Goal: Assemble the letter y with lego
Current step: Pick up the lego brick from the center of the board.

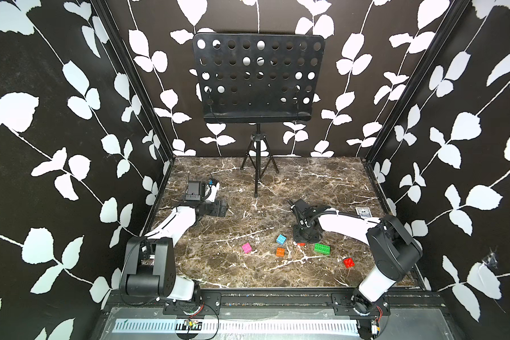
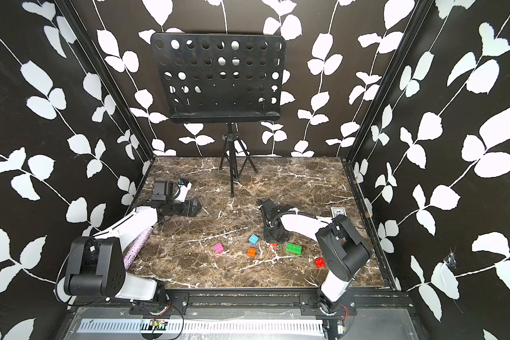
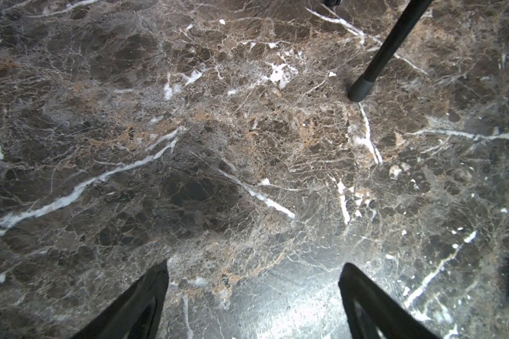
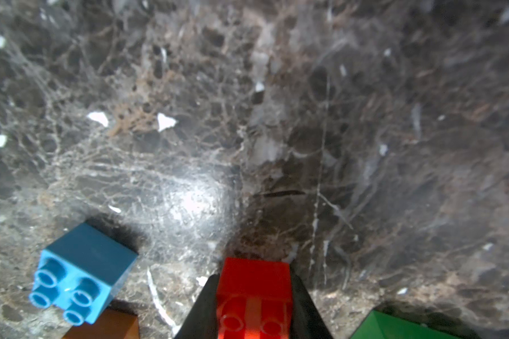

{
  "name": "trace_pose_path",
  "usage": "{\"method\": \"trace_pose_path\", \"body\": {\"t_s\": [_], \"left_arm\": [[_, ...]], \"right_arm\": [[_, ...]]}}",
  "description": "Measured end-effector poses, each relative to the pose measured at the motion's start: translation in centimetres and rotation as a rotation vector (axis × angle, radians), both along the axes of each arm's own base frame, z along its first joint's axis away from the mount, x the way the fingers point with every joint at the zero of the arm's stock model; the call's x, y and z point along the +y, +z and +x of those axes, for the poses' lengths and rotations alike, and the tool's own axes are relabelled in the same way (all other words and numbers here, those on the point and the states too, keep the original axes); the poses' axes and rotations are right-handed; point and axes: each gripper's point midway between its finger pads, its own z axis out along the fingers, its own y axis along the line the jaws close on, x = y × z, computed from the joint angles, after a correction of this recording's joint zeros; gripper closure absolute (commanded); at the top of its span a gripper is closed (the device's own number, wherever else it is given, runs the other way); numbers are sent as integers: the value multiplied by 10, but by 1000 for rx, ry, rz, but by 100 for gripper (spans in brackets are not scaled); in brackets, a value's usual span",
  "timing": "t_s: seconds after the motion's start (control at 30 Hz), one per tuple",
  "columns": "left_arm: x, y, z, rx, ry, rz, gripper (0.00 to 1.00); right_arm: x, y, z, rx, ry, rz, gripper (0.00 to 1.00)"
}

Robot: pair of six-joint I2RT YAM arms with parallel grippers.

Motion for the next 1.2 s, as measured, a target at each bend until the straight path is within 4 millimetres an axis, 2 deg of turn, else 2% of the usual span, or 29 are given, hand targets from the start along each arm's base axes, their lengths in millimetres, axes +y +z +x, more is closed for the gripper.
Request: {"method": "trace_pose_path", "body": {"t_s": [0.07, 0.17, 0.37, 0.47, 0.6, 0.73, 0.93, 1.2], "left_arm": [[0, 0, 0, 0, -1, -2, 7], [-3, -1, -1, 0, -10, -13, 8], [-7, -8, -7, 9, -38, -30, 7], [-8, -9, -11, 7, -52, -30, 7], [-10, -6, -14, -11, -71, -30, 7], [-10, 0, -13, -32, -81, -29, 6], [-11, 2, -13, -43, -90, -28, 6], [-12, 2, -13, -44, -96, -29, 6]], "right_arm": [[1, 3, 0, -14, 30, 0, 71], [8, 19, 2, -75, 149, 24, 72], [35, 78, 1, -290, 602, 73, 76], [45, 89, -11, -353, 873, 61, 81], [50, 80, -33, -305, 1156, 31, 85], [63, 70, -43, -241, 1318, 29, 86], [79, 52, -55, -162, 1430, 54, 87], [80, 30, -62, -78, 1446, 42, 86]]}}
